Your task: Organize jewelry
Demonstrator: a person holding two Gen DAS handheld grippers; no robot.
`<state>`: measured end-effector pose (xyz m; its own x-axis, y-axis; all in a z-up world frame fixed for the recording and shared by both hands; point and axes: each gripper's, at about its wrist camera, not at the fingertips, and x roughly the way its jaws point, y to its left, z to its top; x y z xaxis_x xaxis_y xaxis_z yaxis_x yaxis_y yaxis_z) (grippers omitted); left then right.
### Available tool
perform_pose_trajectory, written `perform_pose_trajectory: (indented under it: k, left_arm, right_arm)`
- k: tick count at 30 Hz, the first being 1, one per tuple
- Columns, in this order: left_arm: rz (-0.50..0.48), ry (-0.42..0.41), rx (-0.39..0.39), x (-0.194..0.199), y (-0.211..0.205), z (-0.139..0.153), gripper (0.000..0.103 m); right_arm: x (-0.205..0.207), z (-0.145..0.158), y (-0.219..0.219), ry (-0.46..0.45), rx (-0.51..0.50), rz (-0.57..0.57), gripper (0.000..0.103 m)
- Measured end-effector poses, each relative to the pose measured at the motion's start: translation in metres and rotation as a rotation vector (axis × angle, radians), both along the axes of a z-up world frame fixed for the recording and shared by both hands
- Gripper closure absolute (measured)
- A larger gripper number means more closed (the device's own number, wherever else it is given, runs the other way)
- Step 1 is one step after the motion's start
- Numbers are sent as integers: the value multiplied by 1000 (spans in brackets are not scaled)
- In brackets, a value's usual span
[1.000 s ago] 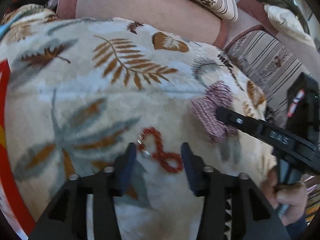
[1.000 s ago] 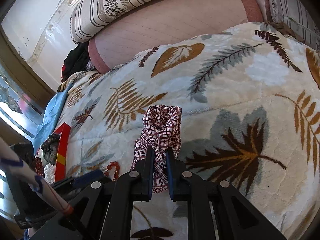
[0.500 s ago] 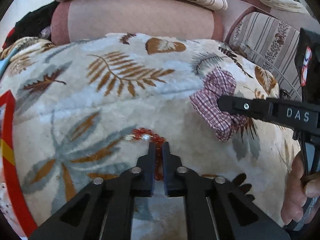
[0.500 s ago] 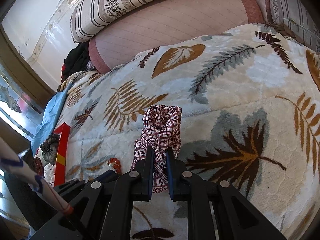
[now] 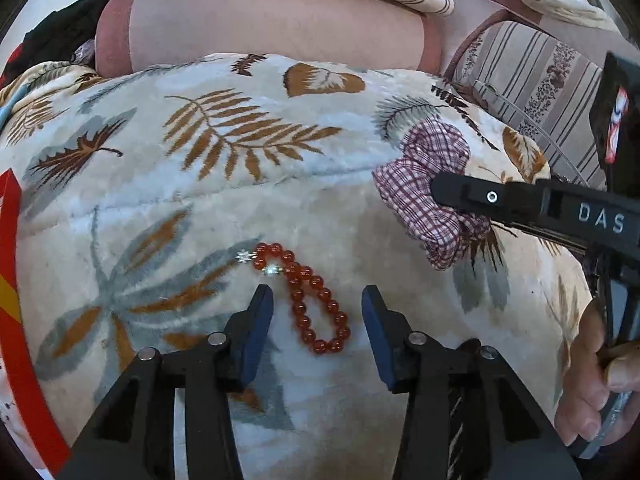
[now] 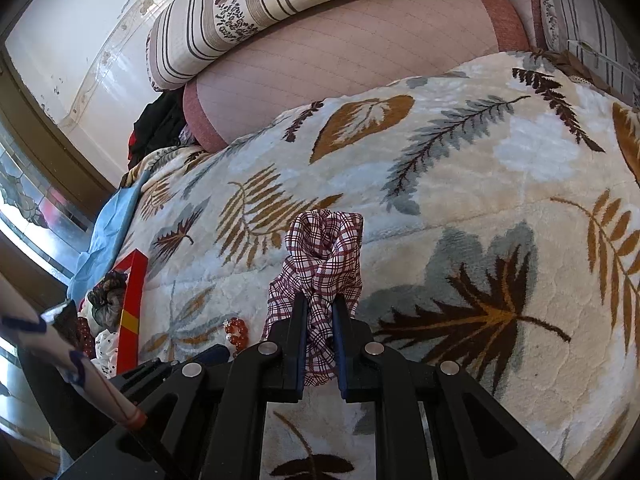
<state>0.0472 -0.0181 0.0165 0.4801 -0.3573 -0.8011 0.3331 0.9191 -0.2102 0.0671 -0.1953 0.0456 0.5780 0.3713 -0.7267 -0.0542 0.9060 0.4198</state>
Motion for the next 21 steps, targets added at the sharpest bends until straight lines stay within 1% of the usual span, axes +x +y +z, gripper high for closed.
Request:
perform_pose_trajectory:
  k: [1,2,3,4,5,7,8,13,21]
  left_arm:
    - [-7,-13,14,0,-3,-2,58]
    - [-12,-24,35,0,-7,-4,61]
    - [-5,-29,51,1,-8,-6,70]
    - [4,-33,65,2,-9,-6,75]
    - [15,-38,64,4,-7,-6,89]
    - [30,-24,24,7,1,-5,89]
    - [35,-26,16,7,3,-4,89]
    - [33,-55,8,5,6,5,89]
    - [42,-122,-9,2,16,30,90]
  right_arm:
    - [0,-1,0,1,0,0,90]
    - [0,-2,0,3,2,1,90]
    - [1,-2,1,4,3,4,90]
    - [1,-3,1,4,1,5,90]
    - [1,-3,1,4,-1,4,90]
    - [2,-3,1,6,2,2,90]
    - [2,-3,1,7,2,3,90]
    - [0,0,-2,-5,3,-1,90]
    - [-2,5,-3,-19,17,2,90]
